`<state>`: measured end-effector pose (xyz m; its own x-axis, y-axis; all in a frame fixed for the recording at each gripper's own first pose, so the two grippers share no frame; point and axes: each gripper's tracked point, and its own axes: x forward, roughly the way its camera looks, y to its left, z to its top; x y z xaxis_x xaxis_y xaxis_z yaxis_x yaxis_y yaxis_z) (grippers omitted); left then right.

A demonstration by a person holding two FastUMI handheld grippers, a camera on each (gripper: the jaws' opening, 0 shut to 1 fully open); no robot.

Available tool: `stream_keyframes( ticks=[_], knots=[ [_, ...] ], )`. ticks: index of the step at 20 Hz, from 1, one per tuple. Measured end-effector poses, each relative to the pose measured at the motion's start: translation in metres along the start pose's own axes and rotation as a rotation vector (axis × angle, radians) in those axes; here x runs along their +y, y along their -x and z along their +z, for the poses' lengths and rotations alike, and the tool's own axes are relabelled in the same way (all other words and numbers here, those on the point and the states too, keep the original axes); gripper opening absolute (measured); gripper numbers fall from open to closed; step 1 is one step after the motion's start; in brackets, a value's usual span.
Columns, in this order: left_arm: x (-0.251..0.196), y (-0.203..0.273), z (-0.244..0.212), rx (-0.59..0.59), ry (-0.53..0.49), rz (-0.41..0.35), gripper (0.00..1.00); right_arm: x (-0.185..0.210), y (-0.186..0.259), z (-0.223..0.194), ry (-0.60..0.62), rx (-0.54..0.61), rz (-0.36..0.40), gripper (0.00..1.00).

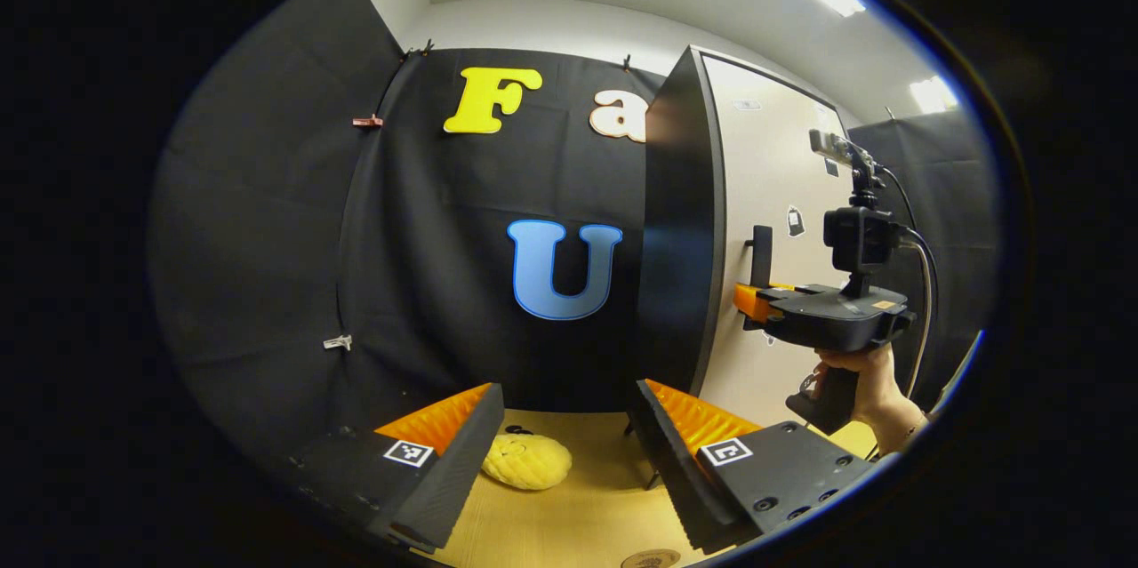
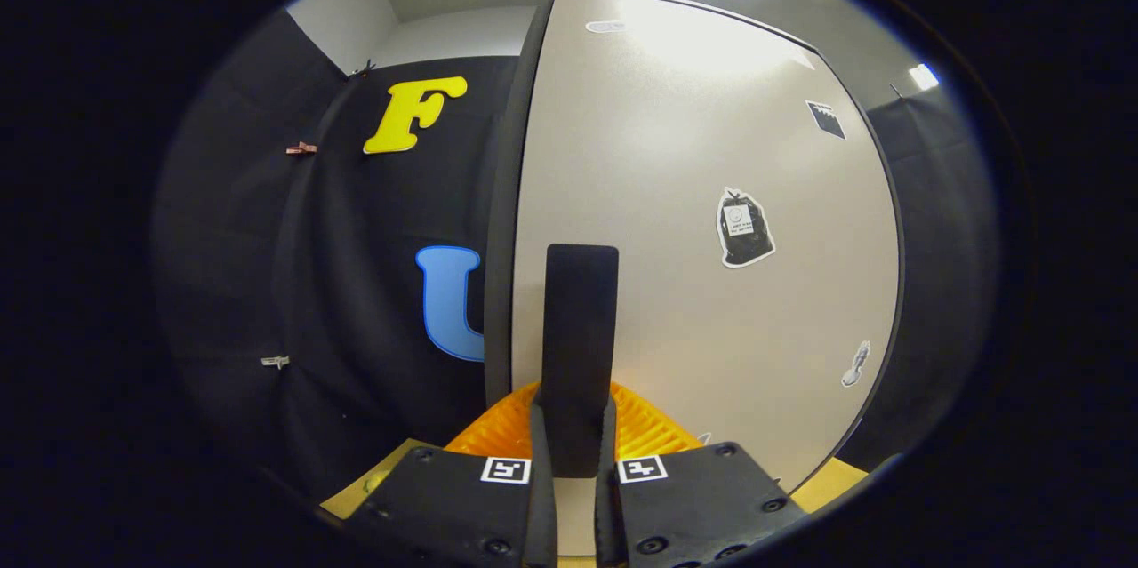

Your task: Open the cabinet door with the right hand, grasp the bottle in the cabinet with the left hand and place it on the coaster, then close the cabinet door with the right hand.

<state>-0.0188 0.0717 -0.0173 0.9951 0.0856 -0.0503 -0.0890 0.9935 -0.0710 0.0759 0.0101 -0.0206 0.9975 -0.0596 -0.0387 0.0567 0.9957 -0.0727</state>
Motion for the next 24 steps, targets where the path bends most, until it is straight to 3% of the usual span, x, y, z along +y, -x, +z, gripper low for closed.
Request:
stream_keyframes(
  ticks=[10, 17, 24],
  knots=[
    [-0.056, 0.020, 0.011, -0.043, -0.025, -0.109, 0.93, -0.008, 0.076, 0.015, -0.020, 0.020, 0.107, 0.20],
    [-0.118, 0.020, 0.014, -0.046, -0.020, -0.261, 0.93, -0.042, 0.133, 0.021, -0.029, 0.048, 0.101, 0.20],
    [-0.179, 0.014, 0.005, -0.018, 0.014, -0.438, 0.93, -0.088, 0.180, 0.025, -0.041, 0.051, 0.020, 0.20]
  ],
)
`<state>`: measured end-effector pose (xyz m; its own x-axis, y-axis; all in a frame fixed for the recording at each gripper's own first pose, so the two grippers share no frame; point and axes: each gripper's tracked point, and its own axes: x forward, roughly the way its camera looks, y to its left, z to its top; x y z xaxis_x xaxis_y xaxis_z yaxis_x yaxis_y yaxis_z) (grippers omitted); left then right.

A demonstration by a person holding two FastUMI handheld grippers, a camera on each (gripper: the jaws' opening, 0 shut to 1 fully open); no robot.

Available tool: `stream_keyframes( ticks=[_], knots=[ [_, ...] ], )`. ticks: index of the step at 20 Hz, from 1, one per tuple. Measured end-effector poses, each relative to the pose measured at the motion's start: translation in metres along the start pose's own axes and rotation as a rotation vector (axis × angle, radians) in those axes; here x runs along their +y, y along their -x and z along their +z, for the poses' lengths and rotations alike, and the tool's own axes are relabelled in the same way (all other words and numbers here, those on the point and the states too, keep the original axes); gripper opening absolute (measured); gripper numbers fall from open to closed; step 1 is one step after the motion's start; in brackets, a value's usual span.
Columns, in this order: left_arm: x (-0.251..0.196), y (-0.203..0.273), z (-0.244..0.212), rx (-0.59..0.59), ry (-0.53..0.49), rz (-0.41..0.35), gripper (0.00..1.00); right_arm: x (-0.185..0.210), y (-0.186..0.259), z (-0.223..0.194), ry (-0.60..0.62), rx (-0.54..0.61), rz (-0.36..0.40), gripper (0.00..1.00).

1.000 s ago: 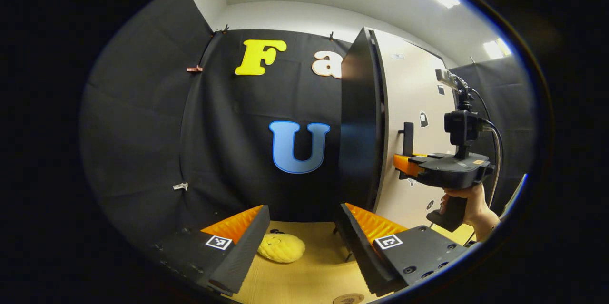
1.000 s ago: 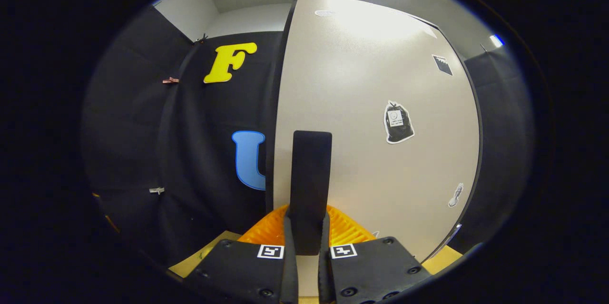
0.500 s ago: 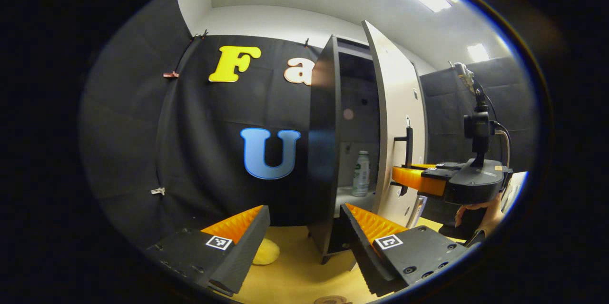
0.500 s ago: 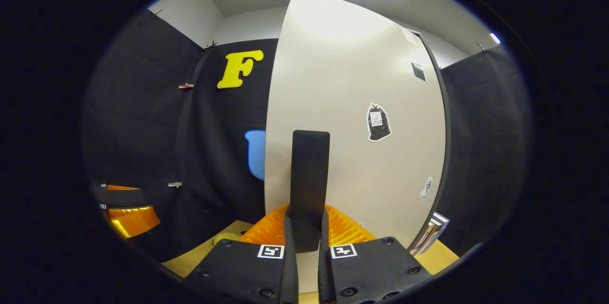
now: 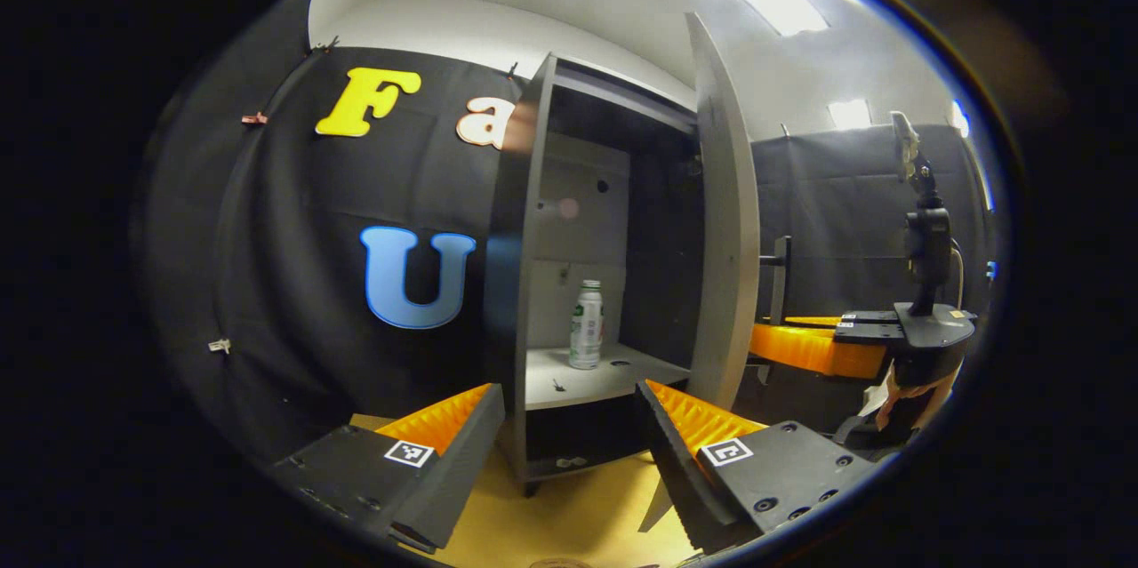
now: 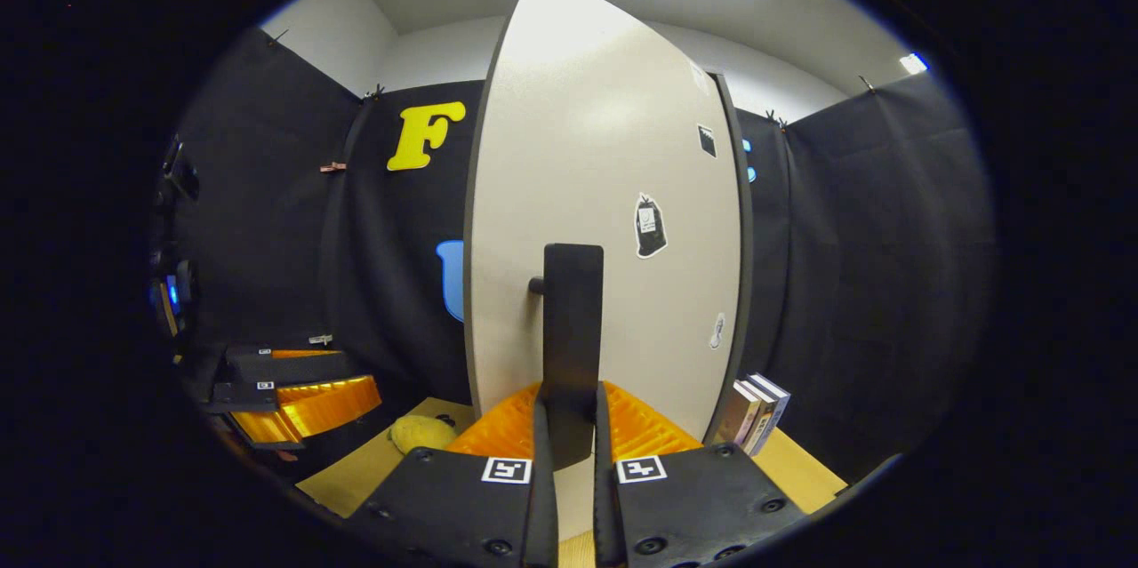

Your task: Open the cabinet door with the right hand, grasp the bottle in the cabinet with the left hand and place it on the coaster, then close the cabinet door with the right hand.

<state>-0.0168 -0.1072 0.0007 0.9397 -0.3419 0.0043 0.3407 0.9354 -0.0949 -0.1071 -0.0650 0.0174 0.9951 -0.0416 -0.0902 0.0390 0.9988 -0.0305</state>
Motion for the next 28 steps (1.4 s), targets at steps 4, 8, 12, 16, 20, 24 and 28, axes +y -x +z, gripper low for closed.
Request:
stream_keyframes(
  ticks=[4, 8, 12, 16, 20, 24, 28],
  knots=[
    [-0.033, -0.018, -0.004, 0.007, -0.013, -0.066, 0.93, -0.029, 0.021, 0.002, 0.010, -0.001, -0.043, 0.19],
    [-0.060, -0.043, -0.004, 0.000, -0.024, -0.100, 0.93, -0.059, 0.036, 0.004, 0.020, 0.009, -0.060, 0.19],
    [-0.088, -0.070, 0.000, -0.017, -0.017, -0.121, 0.93, -0.102, 0.045, 0.006, 0.013, 0.013, -0.117, 0.17],
    [-0.111, -0.099, -0.002, -0.013, -0.020, -0.127, 0.93, -0.140, 0.049, 0.009, 0.100, 0.000, -0.175, 0.14],
    [-0.130, -0.124, 0.001, -0.029, -0.033, -0.114, 0.93, -0.164, 0.053, 0.009, 0.048, -0.002, -0.135, 0.08],
    [-0.134, -0.144, 0.001, -0.036, -0.071, -0.056, 0.93, -0.188, 0.057, 0.010, 0.050, -0.011, -0.093, 0.08],
    [-0.137, -0.163, 0.000, -0.038, -0.071, -0.005, 0.93, -0.208, 0.057, 0.010, 0.021, -0.017, -0.046, 0.07]
  ],
)
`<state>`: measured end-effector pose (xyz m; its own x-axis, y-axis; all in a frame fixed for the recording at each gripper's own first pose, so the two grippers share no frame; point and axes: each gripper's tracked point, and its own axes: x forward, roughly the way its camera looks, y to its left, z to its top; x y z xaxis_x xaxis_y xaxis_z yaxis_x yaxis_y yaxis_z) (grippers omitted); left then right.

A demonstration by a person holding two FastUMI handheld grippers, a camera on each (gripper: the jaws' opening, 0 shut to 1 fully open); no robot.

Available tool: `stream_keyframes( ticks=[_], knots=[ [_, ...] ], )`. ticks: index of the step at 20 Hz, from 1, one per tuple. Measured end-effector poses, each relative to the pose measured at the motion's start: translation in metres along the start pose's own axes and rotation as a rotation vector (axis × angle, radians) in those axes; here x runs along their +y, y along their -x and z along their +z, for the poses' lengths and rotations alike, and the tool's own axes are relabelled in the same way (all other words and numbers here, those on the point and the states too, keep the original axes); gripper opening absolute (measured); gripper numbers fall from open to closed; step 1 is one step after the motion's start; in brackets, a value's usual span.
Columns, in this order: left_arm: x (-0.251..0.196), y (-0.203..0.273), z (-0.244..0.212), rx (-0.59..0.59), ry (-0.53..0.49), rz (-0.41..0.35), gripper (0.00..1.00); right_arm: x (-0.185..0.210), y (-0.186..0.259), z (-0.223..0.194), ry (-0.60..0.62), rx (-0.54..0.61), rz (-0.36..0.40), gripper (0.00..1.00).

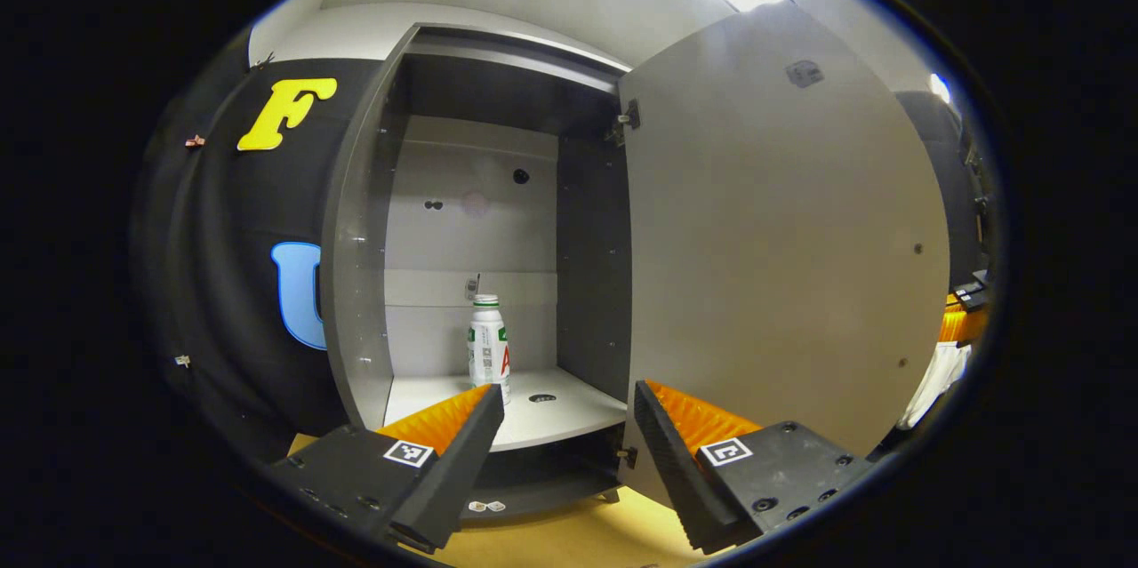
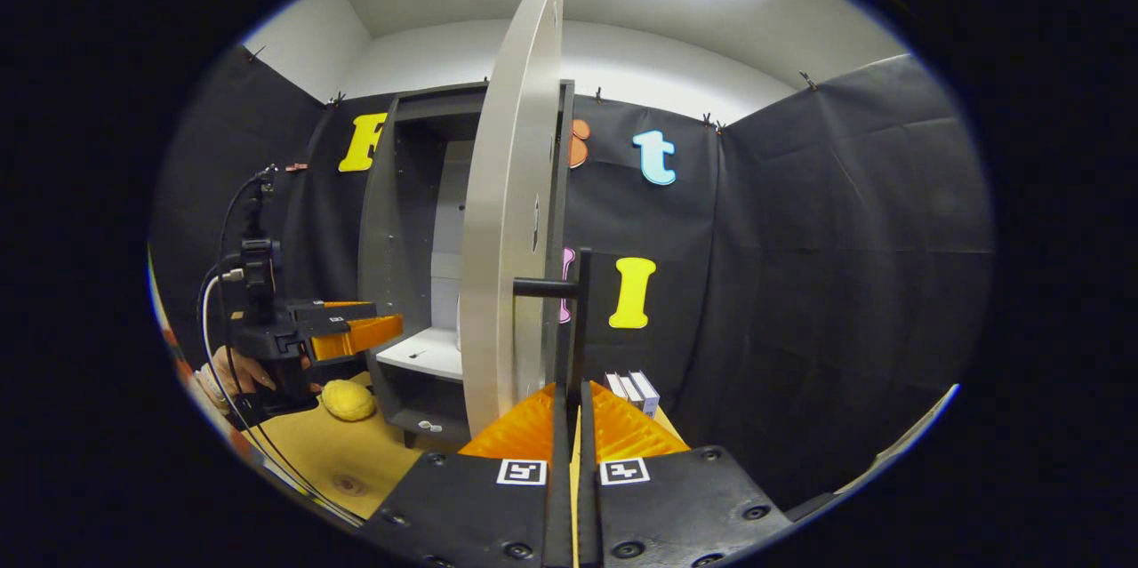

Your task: Open the cabinet door with the right hand, grasp the bottle in the cabinet with the left hand and place it on the coaster, then close the cabinet door with the right hand.

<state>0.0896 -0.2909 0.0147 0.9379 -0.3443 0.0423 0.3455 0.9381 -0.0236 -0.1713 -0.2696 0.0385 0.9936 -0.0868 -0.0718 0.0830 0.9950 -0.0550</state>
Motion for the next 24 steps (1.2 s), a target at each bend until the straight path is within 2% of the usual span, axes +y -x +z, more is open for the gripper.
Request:
stream_keyframes(
  ticks=[4, 7, 8, 10, 13, 16, 19, 24],
  knots=[
    [0.005, -0.023, -0.001, 0.012, -0.026, 0.073, 0.93, 0.005, -0.005, -0.005, 0.061, 0.006, 0.077, 0.07],
    [0.022, -0.046, -0.003, 0.003, -0.042, 0.128, 0.93, 0.003, -0.003, -0.008, 0.079, 0.011, 0.079, 0.12],
    [0.029, -0.055, -0.003, -0.003, -0.048, 0.140, 0.93, 0.003, 0.000, -0.008, 0.073, 0.015, 0.074, 0.08],
    [0.043, -0.074, -0.003, -0.006, -0.048, 0.155, 0.92, -0.002, 0.013, -0.005, 0.071, 0.002, 0.037, 0.11],
    [0.068, -0.109, 0.001, -0.024, -0.046, 0.150, 0.93, -0.007, 0.028, 0.000, 0.093, -0.017, -0.081, 0.13],
    [0.094, -0.149, -0.001, -0.030, -0.060, 0.167, 0.93, -0.002, 0.049, 0.006, 0.084, -0.040, -0.168, 0.13],
    [0.110, -0.186, -0.014, -0.007, -0.031, 0.167, 0.92, -0.005, 0.061, 0.011, 0.109, -0.052, -0.275, 0.13],
    [0.119, -0.235, -0.040, 0.033, -0.064, 0.140, 0.92, 0.011, 0.057, 0.021, 0.125, -0.053, -0.349, 0.12]
  ],
)
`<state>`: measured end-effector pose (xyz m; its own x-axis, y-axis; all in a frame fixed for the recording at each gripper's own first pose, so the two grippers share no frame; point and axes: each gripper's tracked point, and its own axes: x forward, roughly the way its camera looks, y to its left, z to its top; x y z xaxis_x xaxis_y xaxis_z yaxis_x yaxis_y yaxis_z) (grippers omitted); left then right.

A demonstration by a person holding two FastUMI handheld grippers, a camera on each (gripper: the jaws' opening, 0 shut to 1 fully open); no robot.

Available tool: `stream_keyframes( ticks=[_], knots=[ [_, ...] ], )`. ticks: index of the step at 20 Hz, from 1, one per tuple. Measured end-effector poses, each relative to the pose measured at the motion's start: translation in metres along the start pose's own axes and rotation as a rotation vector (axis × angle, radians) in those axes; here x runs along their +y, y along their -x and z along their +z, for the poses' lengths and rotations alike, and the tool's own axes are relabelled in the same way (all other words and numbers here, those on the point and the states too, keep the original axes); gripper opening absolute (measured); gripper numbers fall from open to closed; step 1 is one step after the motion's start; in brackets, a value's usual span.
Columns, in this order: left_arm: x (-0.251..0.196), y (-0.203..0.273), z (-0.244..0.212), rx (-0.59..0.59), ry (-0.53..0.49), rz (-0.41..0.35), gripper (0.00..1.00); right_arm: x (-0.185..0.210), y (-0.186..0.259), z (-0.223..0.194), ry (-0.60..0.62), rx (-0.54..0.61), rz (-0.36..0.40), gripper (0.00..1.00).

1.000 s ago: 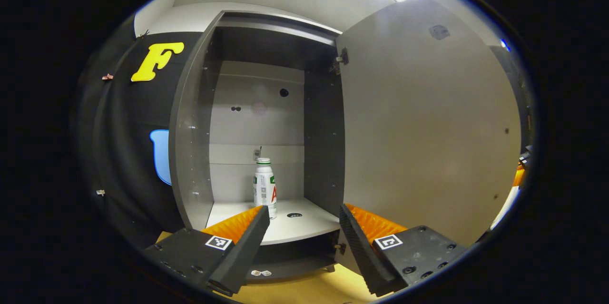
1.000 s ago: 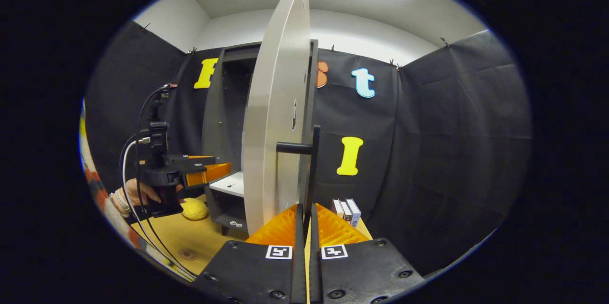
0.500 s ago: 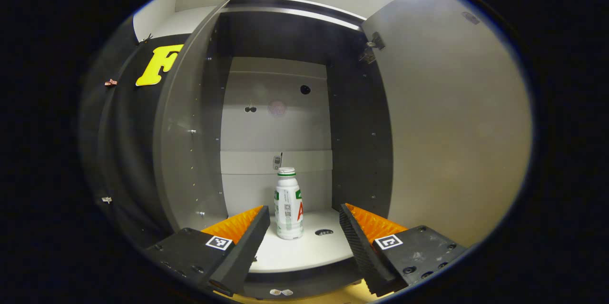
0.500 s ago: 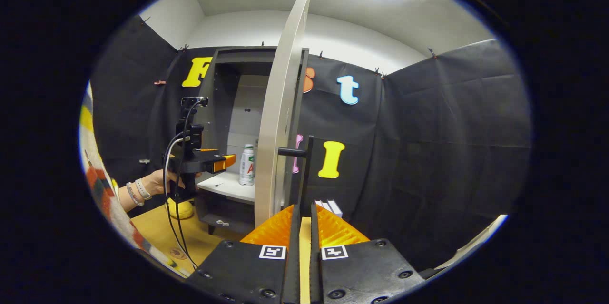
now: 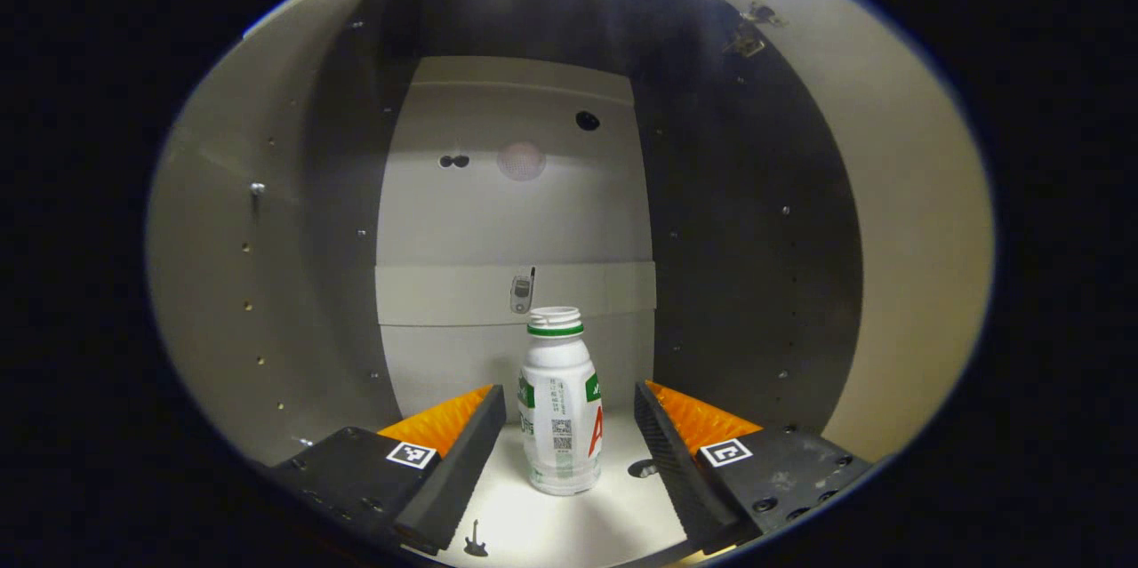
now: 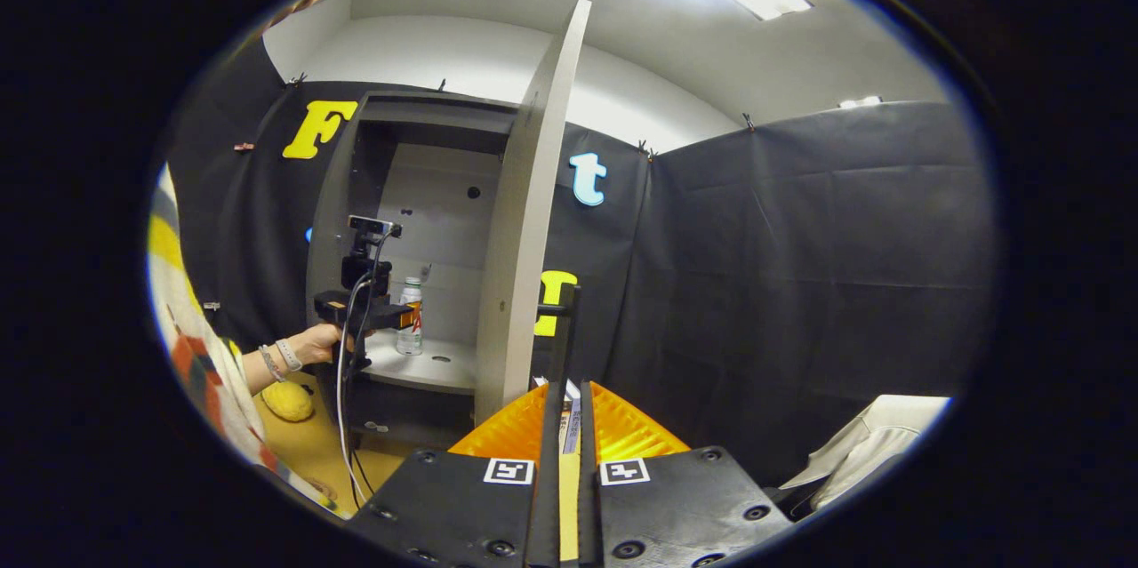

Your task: Open the cabinet door with the right hand, grasp the bottle in the cabinet with the left hand and place it on the coaster, then close the cabinet door with the right hand.

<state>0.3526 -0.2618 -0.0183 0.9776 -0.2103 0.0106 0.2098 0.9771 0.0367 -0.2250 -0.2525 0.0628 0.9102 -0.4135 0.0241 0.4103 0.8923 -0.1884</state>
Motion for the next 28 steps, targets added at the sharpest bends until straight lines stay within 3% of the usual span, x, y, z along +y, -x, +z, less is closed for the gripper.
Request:
stream_keyframes(
  ticks=[4, 11, 16, 22, 28],
  knots=[
    [0.007, -0.034, -0.021, 0.028, 0.032, 0.005, 0.92, -0.001, -0.011, 0.001, 0.018, 0.010, -0.042, 0.12],
    [0.003, -0.071, -0.031, 0.032, -0.022, -0.018, 0.91, -0.007, -0.029, 0.000, 0.023, 0.035, -0.077, 0.12],
    [-0.001, -0.070, -0.032, 0.051, -0.011, -0.062, 0.78, -0.006, -0.031, 0.014, -0.001, 0.004, -0.078, 0.12],
    [-0.018, -0.009, 0.014, -0.010, 0.033, -0.205, 0.76, 0.001, -0.019, 0.016, 0.007, -0.035, -0.088, 0.12],
    [-0.018, 0.089, 0.058, -0.088, 0.032, -0.292, 0.76, 0.046, 0.004, 0.023, -0.049, -0.043, -0.022, 0.12]
  ],
)
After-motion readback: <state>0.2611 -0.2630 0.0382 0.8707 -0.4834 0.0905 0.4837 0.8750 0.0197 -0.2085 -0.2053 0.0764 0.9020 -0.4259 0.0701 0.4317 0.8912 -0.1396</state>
